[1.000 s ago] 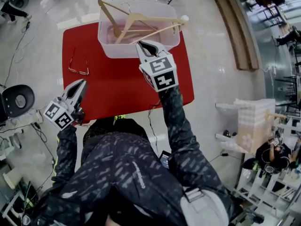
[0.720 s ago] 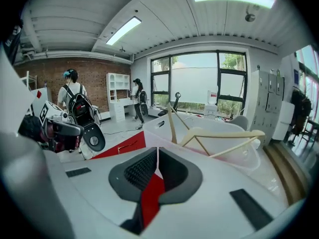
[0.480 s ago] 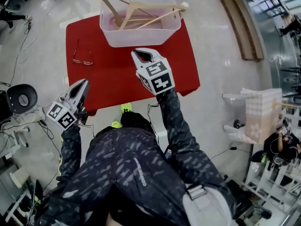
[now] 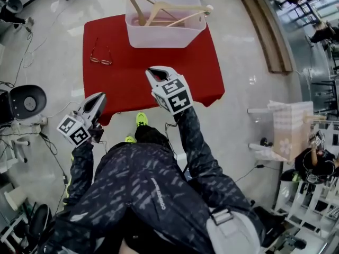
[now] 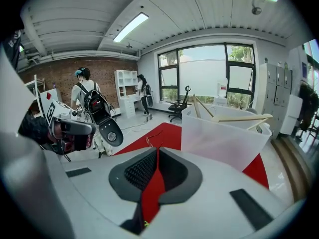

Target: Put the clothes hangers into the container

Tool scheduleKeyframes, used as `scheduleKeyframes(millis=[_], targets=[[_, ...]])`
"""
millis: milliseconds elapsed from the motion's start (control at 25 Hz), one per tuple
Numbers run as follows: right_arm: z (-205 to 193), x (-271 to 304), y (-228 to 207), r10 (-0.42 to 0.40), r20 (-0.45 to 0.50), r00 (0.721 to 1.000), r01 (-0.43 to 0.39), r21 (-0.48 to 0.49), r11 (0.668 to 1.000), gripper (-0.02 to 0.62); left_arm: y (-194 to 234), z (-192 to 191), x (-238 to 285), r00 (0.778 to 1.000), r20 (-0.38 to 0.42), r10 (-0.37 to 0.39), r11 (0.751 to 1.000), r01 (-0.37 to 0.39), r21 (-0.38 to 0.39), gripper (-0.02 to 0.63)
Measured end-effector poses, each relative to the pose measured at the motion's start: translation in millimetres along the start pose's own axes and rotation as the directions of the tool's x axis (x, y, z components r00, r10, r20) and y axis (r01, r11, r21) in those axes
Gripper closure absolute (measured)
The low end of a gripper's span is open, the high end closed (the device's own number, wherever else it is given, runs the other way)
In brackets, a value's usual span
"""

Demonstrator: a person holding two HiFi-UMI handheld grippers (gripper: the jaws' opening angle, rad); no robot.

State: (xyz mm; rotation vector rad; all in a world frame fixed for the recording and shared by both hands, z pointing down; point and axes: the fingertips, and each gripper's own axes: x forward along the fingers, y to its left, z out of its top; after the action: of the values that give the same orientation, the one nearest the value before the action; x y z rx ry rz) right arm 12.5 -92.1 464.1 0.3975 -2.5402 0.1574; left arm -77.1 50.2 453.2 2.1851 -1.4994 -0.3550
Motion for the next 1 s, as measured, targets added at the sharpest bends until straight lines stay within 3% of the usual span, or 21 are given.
scheduleKeyframes(millis=[560, 1000], targets=[[-73.0, -79.0, 126.4, 0.008, -0.046, 0.999, -0.005, 0.059, 0.998, 0.574, -86.4, -59.4, -80.0, 0.996, -0.015, -0.088, 0.996, 0.088, -0.013, 0.595], [-102.0, -110.6, 151.0, 0.027, -0.045, 0.999, -0.024, 0.076, 0.997, 0.58, -117.8, -77.6, -88.6, 0.993, -0.035, -0.109, 0.994, 0.108, -0.014, 0.595]])
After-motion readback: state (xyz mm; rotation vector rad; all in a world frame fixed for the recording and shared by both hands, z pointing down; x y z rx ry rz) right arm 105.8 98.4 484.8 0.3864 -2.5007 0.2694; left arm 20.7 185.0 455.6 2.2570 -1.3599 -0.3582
